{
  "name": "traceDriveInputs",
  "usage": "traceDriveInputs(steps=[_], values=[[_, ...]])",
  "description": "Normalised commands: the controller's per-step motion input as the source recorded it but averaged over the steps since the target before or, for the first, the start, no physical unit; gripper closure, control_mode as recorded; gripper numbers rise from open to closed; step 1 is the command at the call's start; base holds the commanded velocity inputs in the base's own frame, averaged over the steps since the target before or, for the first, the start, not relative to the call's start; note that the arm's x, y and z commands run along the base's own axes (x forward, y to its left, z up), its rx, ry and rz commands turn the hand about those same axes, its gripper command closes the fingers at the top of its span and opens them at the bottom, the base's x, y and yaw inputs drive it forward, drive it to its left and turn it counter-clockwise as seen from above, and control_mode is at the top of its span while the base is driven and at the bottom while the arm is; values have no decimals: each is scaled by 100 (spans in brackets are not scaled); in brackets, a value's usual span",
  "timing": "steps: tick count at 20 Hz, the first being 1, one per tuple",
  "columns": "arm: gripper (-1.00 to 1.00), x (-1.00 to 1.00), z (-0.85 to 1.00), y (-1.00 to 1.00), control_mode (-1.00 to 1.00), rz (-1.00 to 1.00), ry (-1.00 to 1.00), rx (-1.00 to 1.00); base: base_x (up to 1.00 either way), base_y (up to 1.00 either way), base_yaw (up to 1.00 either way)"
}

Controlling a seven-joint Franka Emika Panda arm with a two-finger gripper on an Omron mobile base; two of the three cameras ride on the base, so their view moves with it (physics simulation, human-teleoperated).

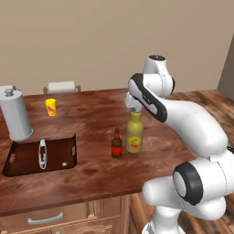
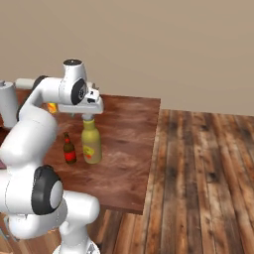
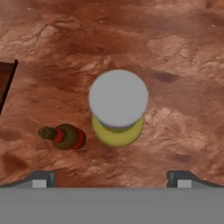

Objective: Place the drinks on the dining counter in a tight cluster.

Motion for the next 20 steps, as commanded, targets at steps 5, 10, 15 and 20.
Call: traceDriveInputs(steps=[5, 10, 15, 20], values=[[-100, -47, 1, 0, -100, 0, 0, 4, 0, 0, 0], [-100, -49, -5, 0, -100, 0, 0, 0, 0, 0, 0], [-100, -34, -5, 0, -100, 0, 6, 0, 0, 0, 0], [-100, -21, -7, 0, -100, -2, 17, 1, 0, 0, 0]])
